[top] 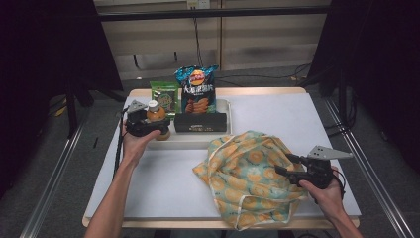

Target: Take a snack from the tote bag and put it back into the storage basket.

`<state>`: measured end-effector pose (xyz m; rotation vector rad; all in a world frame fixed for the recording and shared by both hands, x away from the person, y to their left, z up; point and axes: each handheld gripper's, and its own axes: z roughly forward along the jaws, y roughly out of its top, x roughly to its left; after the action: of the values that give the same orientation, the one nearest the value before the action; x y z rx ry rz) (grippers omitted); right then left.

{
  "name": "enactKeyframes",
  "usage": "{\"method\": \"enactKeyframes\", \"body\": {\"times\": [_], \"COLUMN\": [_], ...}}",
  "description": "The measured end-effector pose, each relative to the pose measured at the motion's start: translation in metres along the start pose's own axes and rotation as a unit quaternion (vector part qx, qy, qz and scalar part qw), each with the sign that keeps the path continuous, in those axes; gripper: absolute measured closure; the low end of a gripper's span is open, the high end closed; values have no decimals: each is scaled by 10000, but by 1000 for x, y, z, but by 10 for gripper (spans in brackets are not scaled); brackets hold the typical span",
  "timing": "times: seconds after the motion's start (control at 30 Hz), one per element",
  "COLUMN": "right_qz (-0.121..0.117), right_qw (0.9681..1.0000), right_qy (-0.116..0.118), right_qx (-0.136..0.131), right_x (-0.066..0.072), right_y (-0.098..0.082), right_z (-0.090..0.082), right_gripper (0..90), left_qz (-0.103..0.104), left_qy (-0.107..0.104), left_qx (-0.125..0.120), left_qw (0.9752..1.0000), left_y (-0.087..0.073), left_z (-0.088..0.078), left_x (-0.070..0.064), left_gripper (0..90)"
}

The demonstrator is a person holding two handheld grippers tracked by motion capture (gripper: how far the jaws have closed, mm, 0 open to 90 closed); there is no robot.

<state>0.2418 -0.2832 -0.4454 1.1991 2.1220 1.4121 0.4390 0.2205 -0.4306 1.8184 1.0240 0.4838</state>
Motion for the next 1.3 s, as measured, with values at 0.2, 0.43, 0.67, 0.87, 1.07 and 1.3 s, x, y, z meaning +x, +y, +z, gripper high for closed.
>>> {"method": "enactKeyframes", "body": {"times": [0.2,0.43,0.67,0.87,1.07,1.3], "right_qz": [-24,-3,-24,-12,17,18], "right_qw": [10000,10000,10000,10000,10000,10000], "right_qy": [-6,-40,-21,-26,-55,-59], "right_qx": [11,20,27,21,43,68], "right_x": [1,-1,0,-1,-1,-2], "right_y": [-1,-1,0,1,0,0], "right_z": [-1,0,2,3,3,3], "right_gripper": [342,340,340,340,339,336], "left_qz": [-352,-367,-192,31,252,558], "left_qy": [233,266,-137,-551,-762,-1146], "left_qx": [-42,11,-21,29,214,256], "left_qw": [9991,9990,9997,9985,9965,9915], "left_y": [-2,3,11,19,16,18], "left_z": [4,4,-4,-5,7,17], "left_x": [0,2,13,23,32,33], "left_gripper": [227,304,306,305,306,305]}}
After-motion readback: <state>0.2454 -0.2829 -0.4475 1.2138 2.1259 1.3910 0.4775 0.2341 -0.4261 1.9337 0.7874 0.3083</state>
